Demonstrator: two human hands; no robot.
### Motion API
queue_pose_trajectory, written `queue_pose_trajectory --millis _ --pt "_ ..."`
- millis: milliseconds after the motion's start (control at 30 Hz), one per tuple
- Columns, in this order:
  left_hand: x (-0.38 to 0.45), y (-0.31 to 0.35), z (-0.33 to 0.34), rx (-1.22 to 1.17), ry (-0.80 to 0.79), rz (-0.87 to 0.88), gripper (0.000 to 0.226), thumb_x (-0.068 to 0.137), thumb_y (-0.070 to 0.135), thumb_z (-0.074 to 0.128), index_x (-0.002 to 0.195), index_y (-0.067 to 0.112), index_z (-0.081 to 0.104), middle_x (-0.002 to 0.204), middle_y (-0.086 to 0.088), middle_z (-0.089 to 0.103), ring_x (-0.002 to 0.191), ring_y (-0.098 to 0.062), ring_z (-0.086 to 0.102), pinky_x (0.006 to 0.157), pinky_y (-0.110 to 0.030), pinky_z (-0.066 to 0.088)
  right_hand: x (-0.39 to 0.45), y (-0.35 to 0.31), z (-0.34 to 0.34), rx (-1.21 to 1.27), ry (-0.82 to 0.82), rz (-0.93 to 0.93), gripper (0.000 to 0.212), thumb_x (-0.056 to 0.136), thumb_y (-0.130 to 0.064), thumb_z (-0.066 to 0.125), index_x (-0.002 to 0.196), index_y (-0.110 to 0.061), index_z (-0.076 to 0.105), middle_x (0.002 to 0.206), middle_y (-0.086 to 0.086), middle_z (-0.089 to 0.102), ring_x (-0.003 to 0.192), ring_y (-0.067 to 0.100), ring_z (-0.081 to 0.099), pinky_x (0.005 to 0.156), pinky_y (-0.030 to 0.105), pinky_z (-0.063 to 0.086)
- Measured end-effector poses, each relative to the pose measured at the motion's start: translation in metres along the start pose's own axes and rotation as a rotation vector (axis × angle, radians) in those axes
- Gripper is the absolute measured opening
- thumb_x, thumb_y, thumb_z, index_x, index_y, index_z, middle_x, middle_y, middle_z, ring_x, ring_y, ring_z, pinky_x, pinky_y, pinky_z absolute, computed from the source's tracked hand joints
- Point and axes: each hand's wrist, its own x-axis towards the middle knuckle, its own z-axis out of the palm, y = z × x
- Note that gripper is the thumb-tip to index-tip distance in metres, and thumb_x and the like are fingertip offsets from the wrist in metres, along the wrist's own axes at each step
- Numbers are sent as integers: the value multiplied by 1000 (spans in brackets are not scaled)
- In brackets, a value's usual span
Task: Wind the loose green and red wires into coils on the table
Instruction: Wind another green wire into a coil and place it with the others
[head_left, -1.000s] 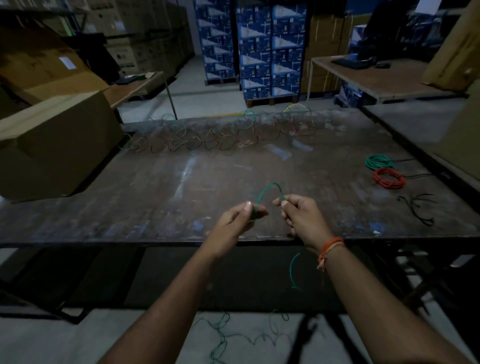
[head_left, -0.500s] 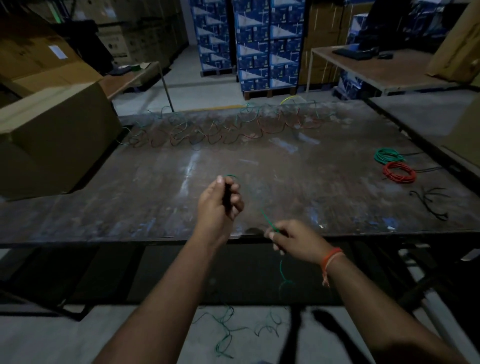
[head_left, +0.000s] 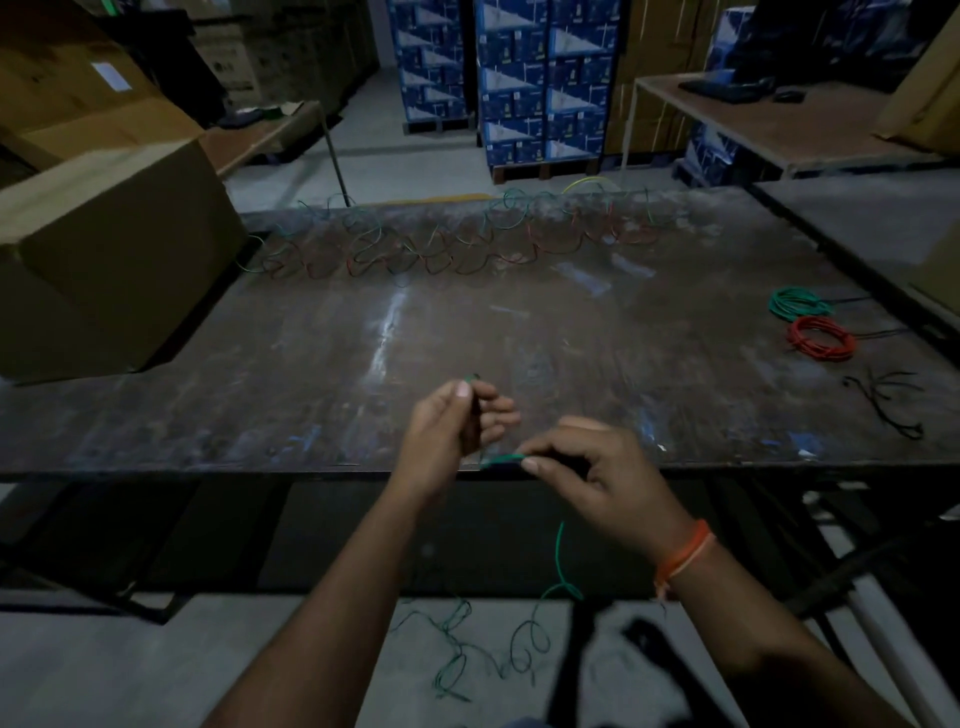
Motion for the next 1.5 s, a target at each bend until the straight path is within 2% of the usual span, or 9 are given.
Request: queue_pose_trajectory --millis 167,300,533,633,733,967,1133,1300,1500 --pt "-16 -4 12 154 -173 -14 38 107 22 37 77 9 58 51 -10 48 36 -12 41 40 -21 31 25 -4 -2 -14 145 31 9 90 -13 73 94 -19 77 81 -5 67 79 10 64 69 23 48" --pt "-20 -4 14 -61 -149 -145 37 101 27 43 72 9 57 47 -1 29 33 -7 19 40 -24 8 31 7 6 92 207 163 10 88 -8 75 89 -17 77 85 -8 70 84 6 66 76 18 49" --pt "-27 -5 6 -532 -328 -385 27 103 26 41 89 9 57 50 10 34 33 1 30 40 -20 13 25 24 14 142 24 276 18 98 -27 62 94 -19 77 84 0 70 83 18 65 77 36 50" --pt "-31 -6 6 -663 -408 -400 21 99 21 53 108 2 57 60 6 44 42 -1 41 42 -18 23 25 22 16 214 7 307 24 102 -24 56 89 -14 73 78 -10 68 76 5 62 74 30 48" --pt "-35 -7 10 -653 -393 -372 33 91 17 68 116 -5 63 68 2 48 51 -2 46 46 -13 37 23 23 18 310 13 355 27 104 -18 53 82 -20 69 68 -16 61 67 -4 52 67 19 41" --pt "-35 -9 9 -572 -365 -387 30 87 20 74 107 -2 69 63 0 51 47 -5 48 44 -14 42 17 34 21 301 13 418 33 98 -41 55 88 -14 70 86 12 69 81 26 63 80 48 50" --pt "-33 -5 9 -561 -372 -452 34 102 18 41 109 -1 68 58 4 45 43 -1 41 42 -13 33 16 38 21 303 -15 433 26 103 -27 55 90 -16 73 85 4 71 84 9 62 85 42 52" --pt "-35 -6 11 -510 -361 -422 24 103 24 45 97 8 62 48 10 38 35 2 34 37 -14 26 15 36 19 281 -19 377 37 99 -40 52 87 -10 69 72 -8 62 70 6 53 69 37 44" --pt "-38 -5 7 -550 -336 -487 23 101 23 40 89 10 56 48 9 40 37 -3 38 40 -17 32 12 34 12 274 -48 341 24 104 -15 54 88 -17 71 63 -18 54 62 -2 46 62 19 37"
